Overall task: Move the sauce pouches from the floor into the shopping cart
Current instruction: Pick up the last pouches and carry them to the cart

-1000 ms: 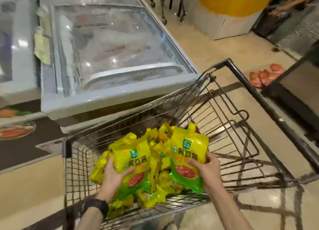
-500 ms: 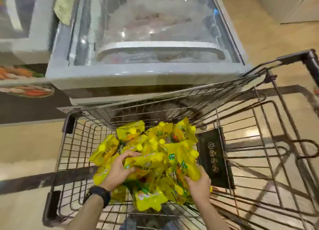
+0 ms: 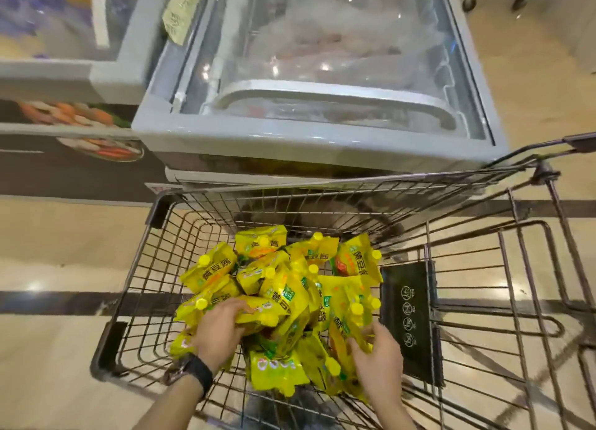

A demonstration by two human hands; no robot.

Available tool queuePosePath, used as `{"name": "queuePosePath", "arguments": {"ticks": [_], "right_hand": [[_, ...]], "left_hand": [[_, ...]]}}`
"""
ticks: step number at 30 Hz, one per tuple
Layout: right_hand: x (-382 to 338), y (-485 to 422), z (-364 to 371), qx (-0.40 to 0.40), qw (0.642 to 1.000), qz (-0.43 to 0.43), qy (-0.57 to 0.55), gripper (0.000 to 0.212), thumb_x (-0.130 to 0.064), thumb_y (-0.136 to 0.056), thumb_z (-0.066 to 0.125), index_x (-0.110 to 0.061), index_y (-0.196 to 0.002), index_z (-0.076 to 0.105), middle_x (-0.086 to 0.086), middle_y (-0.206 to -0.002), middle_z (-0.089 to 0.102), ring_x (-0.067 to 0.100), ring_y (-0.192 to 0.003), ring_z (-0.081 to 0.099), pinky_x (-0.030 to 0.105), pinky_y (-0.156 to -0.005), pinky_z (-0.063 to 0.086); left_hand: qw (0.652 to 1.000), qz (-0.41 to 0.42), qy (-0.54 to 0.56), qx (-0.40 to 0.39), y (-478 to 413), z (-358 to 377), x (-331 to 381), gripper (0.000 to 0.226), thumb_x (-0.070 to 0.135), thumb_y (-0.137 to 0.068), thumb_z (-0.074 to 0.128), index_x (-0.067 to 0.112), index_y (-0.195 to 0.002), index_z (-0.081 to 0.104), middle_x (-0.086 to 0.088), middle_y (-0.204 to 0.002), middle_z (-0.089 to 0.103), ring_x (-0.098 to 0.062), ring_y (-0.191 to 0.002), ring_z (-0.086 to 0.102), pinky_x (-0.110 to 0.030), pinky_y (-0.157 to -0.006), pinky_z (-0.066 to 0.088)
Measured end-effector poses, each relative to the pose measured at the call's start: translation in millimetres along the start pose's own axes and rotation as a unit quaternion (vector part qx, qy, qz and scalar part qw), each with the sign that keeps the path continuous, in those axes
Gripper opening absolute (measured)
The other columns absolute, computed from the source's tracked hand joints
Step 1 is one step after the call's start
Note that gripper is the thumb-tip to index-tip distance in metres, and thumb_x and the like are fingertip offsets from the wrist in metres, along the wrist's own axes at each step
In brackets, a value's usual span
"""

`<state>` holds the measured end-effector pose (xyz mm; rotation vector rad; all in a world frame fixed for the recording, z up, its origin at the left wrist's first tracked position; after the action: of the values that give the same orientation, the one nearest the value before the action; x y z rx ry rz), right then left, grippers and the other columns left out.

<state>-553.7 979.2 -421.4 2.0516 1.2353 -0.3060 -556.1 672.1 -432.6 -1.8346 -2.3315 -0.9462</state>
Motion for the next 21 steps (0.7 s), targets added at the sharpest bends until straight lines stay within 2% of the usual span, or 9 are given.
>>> {"name": "queuePosePath", "arguments": {"ticks": [1, 3, 6, 8, 10, 12, 16, 19, 21], "right_hand": [[-3, 1, 1, -0.006, 1.000, -0.006, 0.010, 0.024, -0.026, -0.078, 0.076, -0.025, -0.084, 0.053, -0.007, -0.088, 0.060, 0.017, -0.075, 0.060, 0.037, -0.070, 0.051], [-6, 4, 2, -0.027, 0.999, -0.018, 0.029, 0.024, -0.023, -0.081, 0.074, -0.021, -0.087, 0.051, -0.003, -0.092, 0.058, 0.019, -0.077, 0.058, 0.036, -0.071, 0.049], [-15, 9, 3, -0.079, 0.992, -0.049, 0.081, 0.023, -0.027, -0.084, 0.069, -0.020, -0.092, 0.049, -0.002, -0.101, 0.054, 0.019, -0.084, 0.054, 0.033, -0.074, 0.045], [-22, 15, 3, -0.118, 0.986, -0.058, 0.107, 0.027, -0.033, -0.082, 0.068, -0.023, -0.099, 0.049, -0.005, -0.106, 0.050, 0.022, -0.095, 0.057, 0.033, -0.079, 0.045], [-31, 21, 3, -0.138, 0.981, -0.070, 0.117, 0.039, -0.034, -0.080, 0.069, -0.021, -0.112, 0.051, -0.002, -0.111, 0.048, 0.027, -0.109, 0.057, 0.035, -0.084, 0.043], [-42, 26, 2, -0.132, 0.982, -0.088, 0.097, 0.049, -0.029, -0.077, 0.071, -0.017, -0.121, 0.052, 0.006, -0.120, 0.054, 0.031, -0.114, 0.056, 0.038, -0.088, 0.043], [-84, 39, 11, -0.108, 0.968, -0.175, 0.144, 0.074, -0.018, -0.074, 0.076, -0.001, -0.138, 0.042, 0.023, -0.139, 0.046, 0.037, -0.129, 0.043, 0.045, -0.105, 0.038], [-155, 74, 18, -0.093, 0.951, -0.260, 0.141, 0.074, -0.014, -0.072, 0.079, -0.002, -0.136, 0.044, 0.021, -0.132, 0.045, 0.039, -0.123, 0.047, 0.045, -0.102, 0.042], [-213, 114, 29, -0.115, 0.923, -0.337, 0.143, 0.069, -0.016, -0.073, 0.077, -0.005, -0.134, 0.046, 0.018, -0.128, 0.046, 0.038, -0.120, 0.051, 0.043, -0.098, 0.045]], "left_hand": [[1.000, -0.012, -0.008, 0.006, 0, 3, 1, 0.038, 0.011, -0.081, 0.075, 0.028, -0.115, 0.069, 0.004, -0.131, 0.065, -0.020, -0.119, 0.062, -0.033, -0.098, 0.048], [0.999, -0.033, -0.033, -0.004, -1, 4, 5, 0.039, 0.013, -0.087, 0.068, 0.026, -0.124, 0.063, 0.004, -0.135, 0.062, -0.020, -0.123, 0.059, -0.031, -0.100, 0.046], [0.998, -0.041, -0.036, -0.018, 5, -7, 13, 0.042, 0.028, -0.089, 0.066, 0.031, -0.130, 0.056, 0.004, -0.136, 0.059, -0.019, -0.124, 0.057, -0.033, -0.100, 0.049], [0.999, -0.040, -0.017, -0.013, 18, -17, 11, 0.047, 0.038, -0.088, 0.066, 0.034, -0.133, 0.053, 0.006, -0.138, 0.057, -0.019, -0.126, 0.055, -0.036, -0.100, 0.050], [0.998, -0.051, -0.008, 0.030, 38, -35, 3, 0.053, 0.048, -0.087, 0.063, 0.035, -0.136, 0.050, 0.008, -0.140, 0.056, -0.018, -0.128, 0.053, -0.038, -0.100, 0.049], [0.994, -0.071, -0.008, 0.087, 63, -60, -12, 0.052, 0.053, -0.088, 0.058, 0.035, -0.136, 0.049, 0.009, -0.139, 0.057, -0.018, -0.126, 0.055, -0.037, -0.099, 0.050], [0.974, -0.122, 0.009, 0.189, 135, -117, -56, 0.050, 0.050, -0.089, 0.058, 0.031, -0.135, 0.051, 0.004, -0.129, 0.062, -0.018, -0.117, 0.061, -0.035, -0.094, 0.052], [0.949, -0.182, 0.003, 0.258, 208, -157, -96, 0.050, 0.051, -0.090, 0.058, 0.029, -0.134, 0.050, 0.002, -0.126, 0.063, -0.022, -0.116, 0.060, -0.036, -0.089, 0.053], [0.928, -0.229, -0.006, 0.294, 264, -178, -120, 0.050, 0.053, -0.091, 0.056, 0.029, -0.134, 0.049, 0.001, -0.124, 0.063, -0.022, -0.113, 0.061, -0.036, -0.085, 0.054]]}}
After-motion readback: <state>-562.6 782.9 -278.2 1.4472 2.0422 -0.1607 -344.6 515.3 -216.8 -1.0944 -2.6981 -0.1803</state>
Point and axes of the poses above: each hand's wrist, its own y-axis away from the middle knuckle, its own z-axis out of the palm, x = y × z, the point moved 5 cm from there along -y, towards the middle knuckle
